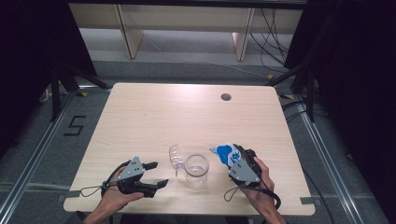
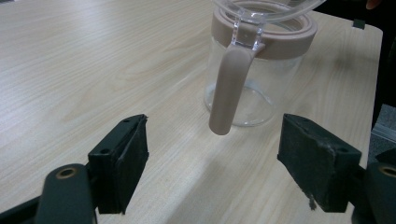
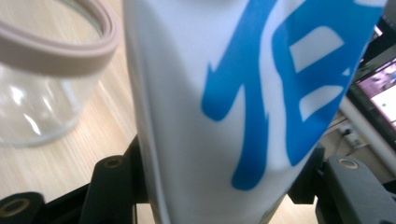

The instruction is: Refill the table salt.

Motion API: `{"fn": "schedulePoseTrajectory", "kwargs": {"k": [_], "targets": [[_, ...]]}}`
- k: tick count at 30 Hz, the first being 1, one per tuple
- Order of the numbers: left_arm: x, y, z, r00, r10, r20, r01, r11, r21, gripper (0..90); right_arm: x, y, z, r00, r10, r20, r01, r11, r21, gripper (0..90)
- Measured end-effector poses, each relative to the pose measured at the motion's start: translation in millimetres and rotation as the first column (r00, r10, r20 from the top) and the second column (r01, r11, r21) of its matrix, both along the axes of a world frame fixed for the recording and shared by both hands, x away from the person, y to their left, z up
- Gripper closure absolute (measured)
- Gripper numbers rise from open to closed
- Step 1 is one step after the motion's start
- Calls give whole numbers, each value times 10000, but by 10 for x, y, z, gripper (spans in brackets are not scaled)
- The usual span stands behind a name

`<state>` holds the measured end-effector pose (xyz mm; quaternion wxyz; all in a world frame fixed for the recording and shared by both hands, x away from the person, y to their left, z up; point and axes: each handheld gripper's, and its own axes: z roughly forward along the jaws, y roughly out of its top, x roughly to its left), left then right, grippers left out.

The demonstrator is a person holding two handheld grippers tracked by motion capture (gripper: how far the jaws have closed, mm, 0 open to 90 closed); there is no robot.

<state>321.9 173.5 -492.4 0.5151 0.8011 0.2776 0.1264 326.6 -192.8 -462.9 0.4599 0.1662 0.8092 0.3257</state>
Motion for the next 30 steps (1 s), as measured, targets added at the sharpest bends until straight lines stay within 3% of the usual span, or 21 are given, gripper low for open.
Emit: {"fn": "schedulePoseTrajectory", "kwargs": {"k": [2, 4, 5, 10, 13, 17, 20, 21, 22, 25, 28, 30], "targets": [[5, 0, -1, 10000, -56, 35, 56, 10000, 32, 237, 1, 5, -2, 9998, 77, 187, -67, 9985, -541, 438], [4, -2, -3, 10000, -56, 20, 56, 10000, 28, 237, -10, 22, -12, 9999, 104, 60, -99, 9978, -663, 438], [2, -3, -3, 10000, -45, -12, 45, 10000, 20, 237, -23, 36, -7, 9989, 113, 447, -69, 9952, -973, 440], [3, -6, -8, 10000, -74, 4, 74, 10000, -22, 237, -49, 87, -27, 9959, 174, 885, -24, 9860, -1668, 443], [5, -6, -8, 10000, -62, 4, 62, 10000, -16, 236, -53, 93, -31, 9957, 272, 882, -113, 9844, -1758, 444], [-2, -12, -6, 10000, -15, 2, 15, 10000, 32, 235, -56, 116, -43, 9929, 421, 1110, -157, 9734, -2285, 447], [-4, -12, -4, 10000, -51, 23, 51, 9999, 94, 235, -68, 130, -60, 9949, 249, 979, -18, 9734, -2290, 448], [-4, -12, -3, 10000, -51, 32, 51, 9999, 95, 234, -75, 143, -66, 9940, 240, 1065, 17, 9720, -2349, 448], [-4, -13, -2, 10000, -48, 33, 48, 9999, 94, 235, -67, 148, -56, 9914, 424, 1237, -79, 9637, -2670, 449], [-4, -14, -4, 10000, -34, 40, 34, 9999, 107, 234, -62, 156, -69, 9893, 418, 1401, -24, 9629, -2699, 449], [-1, -14, -7, 10000, -70, 39, 70, 10000, 68, 234, -84, 178, -63, 9858, 382, 1638, 141, 9517, -3068, 450], [0, -13, -8, 10000, -72, 34, 71, 10000, 63, 234, -74, 187, -71, 9836, 502, 1732, 62, 9505, -3108, 452]]}}
